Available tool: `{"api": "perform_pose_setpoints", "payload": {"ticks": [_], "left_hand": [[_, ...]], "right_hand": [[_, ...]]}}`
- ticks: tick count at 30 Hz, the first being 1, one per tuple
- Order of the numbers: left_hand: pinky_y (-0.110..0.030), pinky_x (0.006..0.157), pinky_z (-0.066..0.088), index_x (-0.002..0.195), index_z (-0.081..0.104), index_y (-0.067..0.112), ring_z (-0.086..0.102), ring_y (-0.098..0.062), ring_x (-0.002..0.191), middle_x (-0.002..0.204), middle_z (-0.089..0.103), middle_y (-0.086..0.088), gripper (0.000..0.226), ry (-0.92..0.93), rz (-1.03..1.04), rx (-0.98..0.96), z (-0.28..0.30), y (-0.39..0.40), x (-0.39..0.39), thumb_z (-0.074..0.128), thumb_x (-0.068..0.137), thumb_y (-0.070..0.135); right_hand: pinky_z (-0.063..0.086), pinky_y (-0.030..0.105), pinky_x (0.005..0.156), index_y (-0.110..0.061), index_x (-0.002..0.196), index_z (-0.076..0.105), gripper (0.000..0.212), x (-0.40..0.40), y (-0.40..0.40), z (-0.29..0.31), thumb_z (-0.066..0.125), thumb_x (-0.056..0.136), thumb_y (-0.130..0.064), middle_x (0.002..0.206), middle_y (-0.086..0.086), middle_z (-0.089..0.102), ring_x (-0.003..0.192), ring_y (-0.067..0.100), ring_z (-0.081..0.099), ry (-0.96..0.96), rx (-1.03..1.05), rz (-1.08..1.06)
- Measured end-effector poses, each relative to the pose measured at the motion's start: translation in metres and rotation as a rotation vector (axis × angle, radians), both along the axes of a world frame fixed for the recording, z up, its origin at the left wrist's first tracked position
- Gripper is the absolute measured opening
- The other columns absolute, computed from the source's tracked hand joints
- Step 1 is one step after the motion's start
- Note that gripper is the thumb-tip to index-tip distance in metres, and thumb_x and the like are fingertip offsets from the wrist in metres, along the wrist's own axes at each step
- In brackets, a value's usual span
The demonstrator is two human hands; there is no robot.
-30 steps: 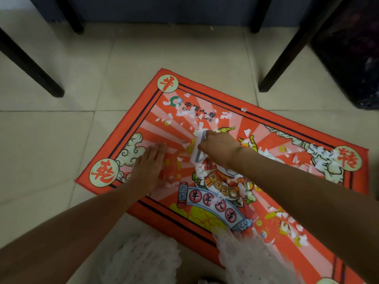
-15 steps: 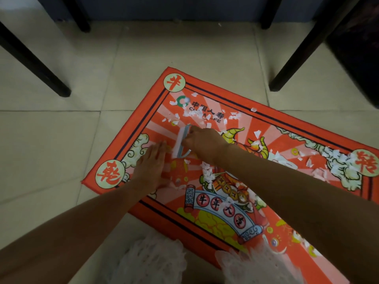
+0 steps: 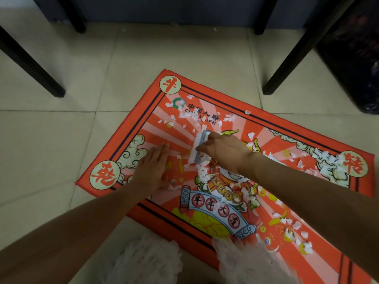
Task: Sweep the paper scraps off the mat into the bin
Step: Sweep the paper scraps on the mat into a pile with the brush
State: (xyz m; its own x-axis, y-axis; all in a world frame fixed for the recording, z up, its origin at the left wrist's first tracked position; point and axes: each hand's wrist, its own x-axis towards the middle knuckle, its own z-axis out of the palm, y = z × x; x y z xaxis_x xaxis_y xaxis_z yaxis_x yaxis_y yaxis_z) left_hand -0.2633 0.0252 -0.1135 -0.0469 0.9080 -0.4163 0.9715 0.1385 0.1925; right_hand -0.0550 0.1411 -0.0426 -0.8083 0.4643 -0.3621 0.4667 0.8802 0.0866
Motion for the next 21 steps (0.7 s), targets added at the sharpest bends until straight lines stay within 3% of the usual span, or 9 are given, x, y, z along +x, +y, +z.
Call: {"api": "perform_pose_setpoints", "payload": {"ticks": [4,8,17,21], "left_hand": [[-0.048,0.118,0.017,0.153,-0.018,0.019,-0.002,-0.026,0.150,0.163,-0.006,-0.002,0.137,0.012,-0.003,0.010,-0.004,-0.002,-0.003,0.079,0.064,0.057],[-0.047,0.117,0.019,0.153,-0.015,0.020,0.000,-0.025,0.150,0.162,-0.004,-0.002,0.132,0.027,-0.002,0.029,-0.005,-0.002,-0.011,0.079,0.067,0.053],[-0.048,0.117,0.020,0.154,-0.010,0.016,0.001,-0.028,0.150,0.162,-0.001,-0.007,0.133,0.029,0.033,0.006,-0.004,0.000,-0.020,0.080,0.064,0.055],[-0.049,0.118,0.023,0.154,-0.008,0.014,0.002,-0.028,0.150,0.162,0.000,-0.008,0.133,0.046,0.010,0.016,-0.007,-0.001,-0.022,0.079,0.064,0.058]], "right_hand": [[0.050,0.034,0.083,-0.027,0.155,0.014,0.082,-0.005,-0.003,0.001,0.054,0.091,0.003,0.142,-0.003,0.050,0.124,0.023,0.039,0.054,0.006,0.033],[0.046,0.031,0.079,-0.027,0.156,0.009,0.087,-0.013,0.000,-0.004,0.054,0.089,0.004,0.144,-0.004,0.048,0.127,0.023,0.036,0.087,-0.001,0.033],[0.049,0.041,0.095,-0.025,0.152,0.025,0.072,-0.053,-0.004,-0.016,0.057,0.092,-0.004,0.147,-0.001,0.045,0.137,0.027,0.033,0.117,-0.001,0.081],[0.053,0.043,0.087,-0.021,0.141,0.044,0.055,-0.068,-0.008,-0.022,0.060,0.090,-0.007,0.134,0.003,0.057,0.130,0.028,0.041,0.077,0.001,0.127]]}}
